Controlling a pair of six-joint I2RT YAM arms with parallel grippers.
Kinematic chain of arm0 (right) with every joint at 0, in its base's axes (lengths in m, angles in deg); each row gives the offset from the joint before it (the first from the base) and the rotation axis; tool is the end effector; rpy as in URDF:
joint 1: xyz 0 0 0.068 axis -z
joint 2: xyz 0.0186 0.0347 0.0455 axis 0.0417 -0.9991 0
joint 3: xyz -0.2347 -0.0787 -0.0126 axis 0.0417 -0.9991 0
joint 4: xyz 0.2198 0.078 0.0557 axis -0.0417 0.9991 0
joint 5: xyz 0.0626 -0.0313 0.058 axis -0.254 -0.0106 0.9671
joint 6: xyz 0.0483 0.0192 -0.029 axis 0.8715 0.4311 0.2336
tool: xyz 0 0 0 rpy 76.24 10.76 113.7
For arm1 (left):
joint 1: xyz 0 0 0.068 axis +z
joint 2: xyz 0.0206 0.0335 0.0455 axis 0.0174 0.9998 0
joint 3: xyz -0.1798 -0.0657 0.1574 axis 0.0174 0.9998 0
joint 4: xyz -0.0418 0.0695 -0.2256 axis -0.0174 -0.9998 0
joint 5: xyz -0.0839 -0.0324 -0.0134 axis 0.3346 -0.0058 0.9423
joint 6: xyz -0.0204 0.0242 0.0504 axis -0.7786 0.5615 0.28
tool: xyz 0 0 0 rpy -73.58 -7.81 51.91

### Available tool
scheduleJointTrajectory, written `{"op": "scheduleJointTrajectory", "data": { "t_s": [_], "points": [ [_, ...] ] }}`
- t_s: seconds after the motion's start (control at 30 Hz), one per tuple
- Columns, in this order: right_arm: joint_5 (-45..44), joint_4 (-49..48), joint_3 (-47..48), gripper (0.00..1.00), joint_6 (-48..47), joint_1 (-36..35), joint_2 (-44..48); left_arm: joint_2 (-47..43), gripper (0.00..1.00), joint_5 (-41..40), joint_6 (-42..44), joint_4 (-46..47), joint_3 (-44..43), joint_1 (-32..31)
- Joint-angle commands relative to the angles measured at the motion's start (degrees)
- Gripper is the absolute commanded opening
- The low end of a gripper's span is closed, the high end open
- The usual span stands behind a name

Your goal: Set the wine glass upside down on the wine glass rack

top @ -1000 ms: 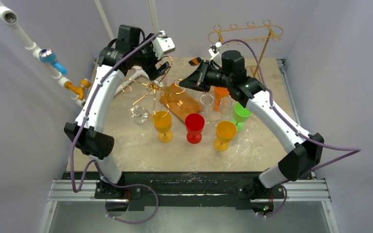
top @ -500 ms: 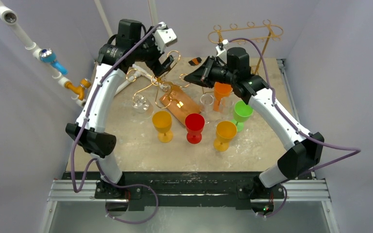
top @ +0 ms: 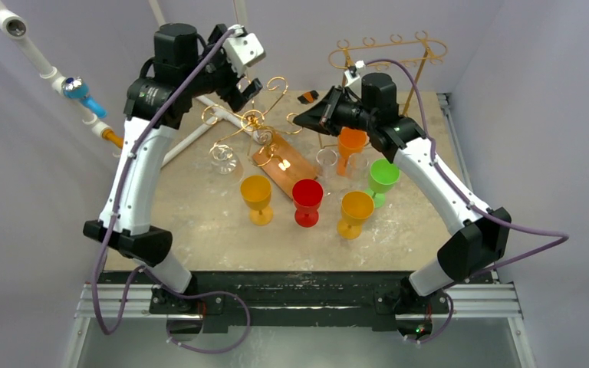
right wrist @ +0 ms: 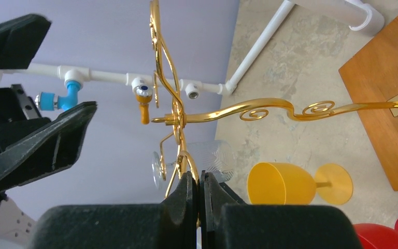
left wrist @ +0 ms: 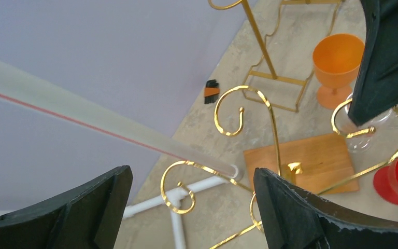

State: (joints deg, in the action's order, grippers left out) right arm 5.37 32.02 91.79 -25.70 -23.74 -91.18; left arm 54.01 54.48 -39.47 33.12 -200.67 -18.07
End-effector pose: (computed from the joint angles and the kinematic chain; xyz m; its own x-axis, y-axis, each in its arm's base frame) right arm 0.2980 0.1693 0.3773 -0.8175 0.4386 -0.3733 -0.1882 0.4092 0.8928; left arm 0.2880 -0.1164 0.4766 0.0535 0.4950 -0.8672 0.7018 0.5992 0.3853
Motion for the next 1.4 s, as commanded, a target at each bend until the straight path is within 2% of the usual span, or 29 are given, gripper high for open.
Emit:
{"op": "scheduleJointTrajectory", "data": {
  "t_s": [0.0,0.1,0.23,0.47,0.63,0.77,0.87,0.97,1.17,1.27,1.37],
  "points": [
    [-5.34,3.17,-2.2,0.0,-0.97,0.73,-3.53,-5.49,0.91,-8.57,7.82,-7.61,-0.77,3.9],
    [-5.13,3.23,-2.29,0.0,-1.02,0.81,-3.46,-7.21,0.82,-9.64,14.2,-10.27,1.91,8.46],
    [-5.15,3.17,-2.71,0.0,-0.97,0.97,-3.12,-9.88,0.76,-14.03,22.31,-11.88,7.81,12.4],
    [-5.5,3.47,-2.83,0.0,-1.04,1.23,-3.09,-9.04,0.66,-10.53,31.18,-21.45,10.33,15.78],
    [-5.57,3.76,-2.81,0.0,-1.33,1.76,-3.41,-9.17,0.66,-5.51,38.36,-25.05,12.35,16.54],
    [-5.1,4.07,-2.17,0.0,-1.59,2.26,-4.12,-15.65,0.7,-0.33,44.5,-17.27,22.56,16.85],
    [-4.75,4.12,-1.88,0.0,-1.74,2.64,-4.53,-22.74,0.72,2.52,48.04,-3.8,35.21,16.87],
    [-4.19,4.35,-1.68,0.0,-1.85,2.78,-4.84,-27.74,0.71,4.35,45.85,12.39,44.89,16.87],
    [-3.5,4.12,-2.31,0.0,-2.11,3.27,-4.85,-30.28,0.69,5.6,41.81,30.42,53.22,16.89],
    [-2.99,3.82,-2.93,0.0,-2.19,3.74,-4.76,-30.24,0.69,8.87,42.33,32.4,54.72,17.58],
    [-2.21,3.54,-3.3,0.0,-2.33,4.47,-4.84,-29.26,0.68,15.42,44.48,32.33,54.96,20.44]
  ]
}}
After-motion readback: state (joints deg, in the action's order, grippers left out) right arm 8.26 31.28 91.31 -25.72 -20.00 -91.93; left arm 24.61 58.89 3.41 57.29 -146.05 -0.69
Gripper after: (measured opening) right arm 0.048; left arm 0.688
